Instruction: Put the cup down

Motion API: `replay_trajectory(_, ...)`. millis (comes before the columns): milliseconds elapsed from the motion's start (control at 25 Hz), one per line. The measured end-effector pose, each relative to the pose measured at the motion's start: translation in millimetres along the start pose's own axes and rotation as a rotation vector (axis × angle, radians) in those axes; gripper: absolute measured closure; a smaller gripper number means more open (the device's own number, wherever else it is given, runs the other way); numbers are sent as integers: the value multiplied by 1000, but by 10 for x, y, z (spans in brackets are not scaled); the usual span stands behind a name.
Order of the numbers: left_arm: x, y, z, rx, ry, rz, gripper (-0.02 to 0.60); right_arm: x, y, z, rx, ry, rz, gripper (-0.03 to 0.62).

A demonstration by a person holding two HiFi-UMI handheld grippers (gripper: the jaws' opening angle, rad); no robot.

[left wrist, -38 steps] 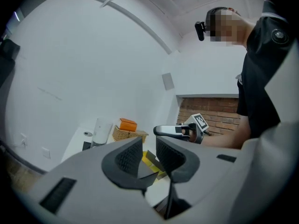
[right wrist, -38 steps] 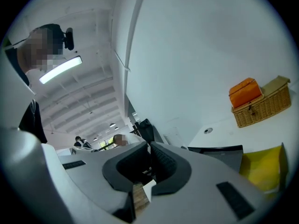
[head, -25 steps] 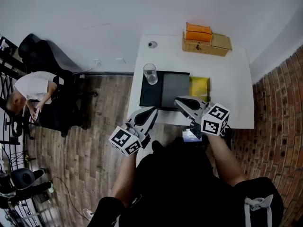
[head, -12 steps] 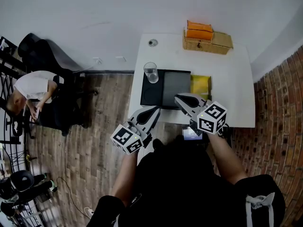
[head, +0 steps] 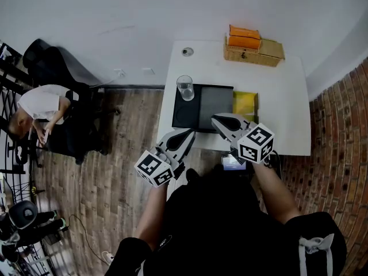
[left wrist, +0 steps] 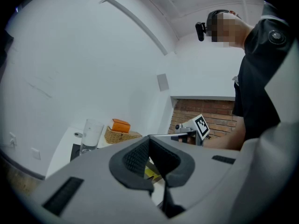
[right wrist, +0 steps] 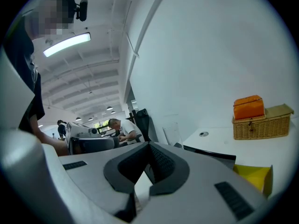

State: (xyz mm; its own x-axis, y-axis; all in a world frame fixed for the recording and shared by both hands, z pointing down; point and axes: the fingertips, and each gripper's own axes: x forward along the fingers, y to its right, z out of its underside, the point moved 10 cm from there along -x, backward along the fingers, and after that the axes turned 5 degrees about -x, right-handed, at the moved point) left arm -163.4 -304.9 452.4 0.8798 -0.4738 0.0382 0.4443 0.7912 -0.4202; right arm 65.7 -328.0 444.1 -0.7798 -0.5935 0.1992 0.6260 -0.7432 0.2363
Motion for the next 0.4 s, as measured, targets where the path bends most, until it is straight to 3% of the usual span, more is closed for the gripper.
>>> replay_trajectory(400,-23,-14,36,-15,-2,3,574,-8,-12,55,-38,-26,18,579)
